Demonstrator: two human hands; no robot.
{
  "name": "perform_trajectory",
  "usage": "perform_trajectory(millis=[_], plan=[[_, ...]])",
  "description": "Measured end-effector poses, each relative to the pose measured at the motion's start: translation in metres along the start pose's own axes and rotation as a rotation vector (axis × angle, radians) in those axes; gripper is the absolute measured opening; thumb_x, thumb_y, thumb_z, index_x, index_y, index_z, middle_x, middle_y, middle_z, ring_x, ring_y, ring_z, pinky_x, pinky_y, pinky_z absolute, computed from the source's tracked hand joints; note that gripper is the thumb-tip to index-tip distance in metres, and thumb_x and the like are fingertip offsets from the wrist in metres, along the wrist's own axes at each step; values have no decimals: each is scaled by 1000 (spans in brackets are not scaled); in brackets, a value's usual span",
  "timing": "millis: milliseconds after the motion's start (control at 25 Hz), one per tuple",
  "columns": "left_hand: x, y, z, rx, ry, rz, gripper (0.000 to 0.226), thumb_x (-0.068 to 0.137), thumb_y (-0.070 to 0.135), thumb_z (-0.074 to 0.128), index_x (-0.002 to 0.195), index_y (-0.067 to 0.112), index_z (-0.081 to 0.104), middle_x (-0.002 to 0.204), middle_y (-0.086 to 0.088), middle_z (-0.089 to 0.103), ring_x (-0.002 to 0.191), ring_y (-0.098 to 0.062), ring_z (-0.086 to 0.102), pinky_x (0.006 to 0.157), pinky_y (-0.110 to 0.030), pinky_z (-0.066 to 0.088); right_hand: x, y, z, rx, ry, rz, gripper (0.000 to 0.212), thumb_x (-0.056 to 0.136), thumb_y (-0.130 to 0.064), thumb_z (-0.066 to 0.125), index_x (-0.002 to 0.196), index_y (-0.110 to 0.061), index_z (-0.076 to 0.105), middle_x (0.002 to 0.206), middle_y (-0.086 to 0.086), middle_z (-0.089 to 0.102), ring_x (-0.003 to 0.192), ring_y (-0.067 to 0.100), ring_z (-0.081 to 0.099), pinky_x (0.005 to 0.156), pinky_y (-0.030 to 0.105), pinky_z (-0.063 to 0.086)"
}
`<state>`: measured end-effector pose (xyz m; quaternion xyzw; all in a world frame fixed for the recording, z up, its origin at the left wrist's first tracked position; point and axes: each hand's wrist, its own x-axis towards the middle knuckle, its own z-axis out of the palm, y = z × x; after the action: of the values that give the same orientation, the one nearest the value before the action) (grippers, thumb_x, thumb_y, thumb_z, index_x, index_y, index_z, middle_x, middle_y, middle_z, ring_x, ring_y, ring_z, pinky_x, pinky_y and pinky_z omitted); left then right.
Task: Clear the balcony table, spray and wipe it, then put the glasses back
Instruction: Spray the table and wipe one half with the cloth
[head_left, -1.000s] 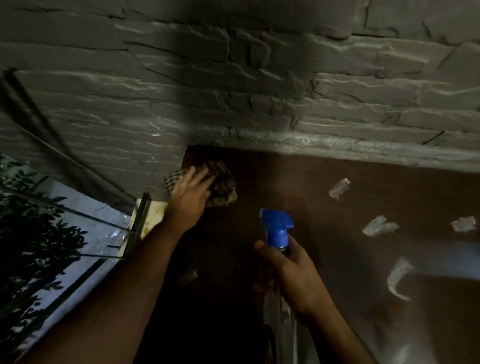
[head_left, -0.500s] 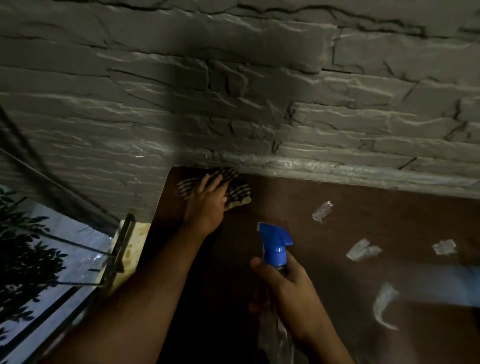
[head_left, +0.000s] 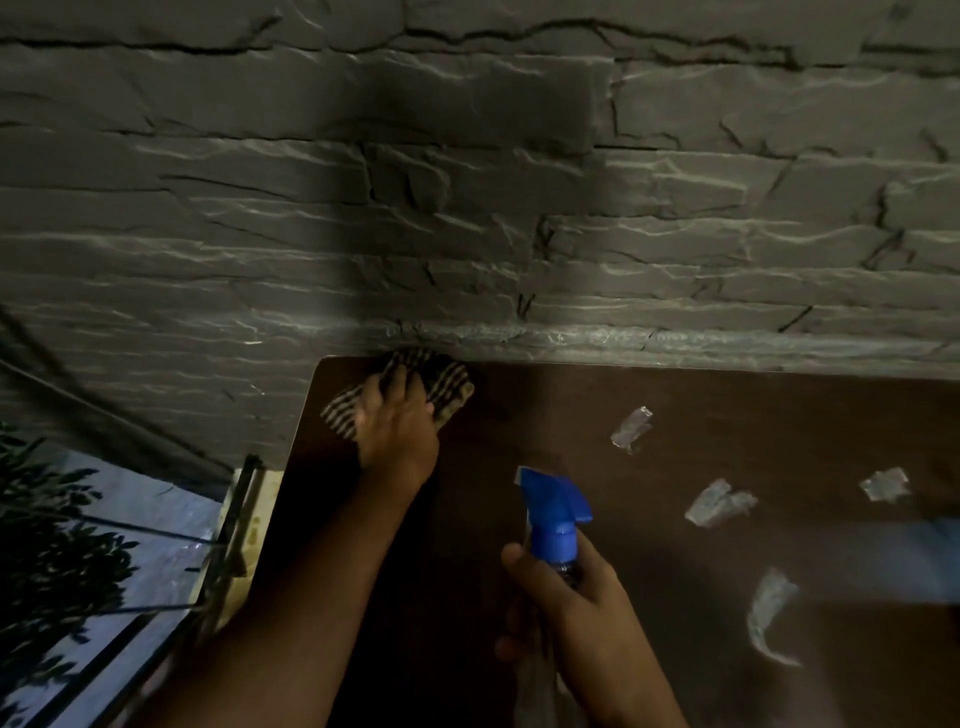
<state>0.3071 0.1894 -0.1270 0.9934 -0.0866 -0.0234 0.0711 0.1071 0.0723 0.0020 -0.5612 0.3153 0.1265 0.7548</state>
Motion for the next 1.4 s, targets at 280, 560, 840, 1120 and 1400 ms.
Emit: perform_trajectory(millis=[280,560,840,1120,1400], plan=[[-10,17,6,-37,-75,381,47,99,28,39,145,24,33,157,6,22,144,-22,12,113,-44,20,0,4,6,-30,-14,-12,22,85,-17,70,106,-18,63,74,12,61,63,26,60,59,41,58],[-3,-90,6,-106,-71,370,47,100,31,37,145,19,36,156,0,27,147,-21,11,118,-46,18,-2,6,17,-122,-35,-49,21,87,-23,67,101,-10,59,80,10,58,69,25,59,66,46,59],[-28,-125,4,-239,-88,421,47,95,23,45,142,22,42,152,1,33,145,-22,16,114,-53,25,-14,23,23,-254,-133,-18,22,87,-26,69,102,-16,58,76,8,62,63,20,61,58,30,56],[-63,-136,0,-231,-100,488,46,95,23,46,141,20,44,153,-1,33,145,-26,19,113,-54,25,-15,25,40,-308,-195,43,33,85,-30,70,113,-21,57,86,10,62,70,22,61,67,39,59],[-72,-144,-8,-306,-221,455,47,97,12,48,143,18,40,155,-1,27,146,-22,9,118,-42,12,-29,32,45,-395,-319,149,23,87,-22,69,106,-18,57,68,10,57,58,24,55,58,39,53]])
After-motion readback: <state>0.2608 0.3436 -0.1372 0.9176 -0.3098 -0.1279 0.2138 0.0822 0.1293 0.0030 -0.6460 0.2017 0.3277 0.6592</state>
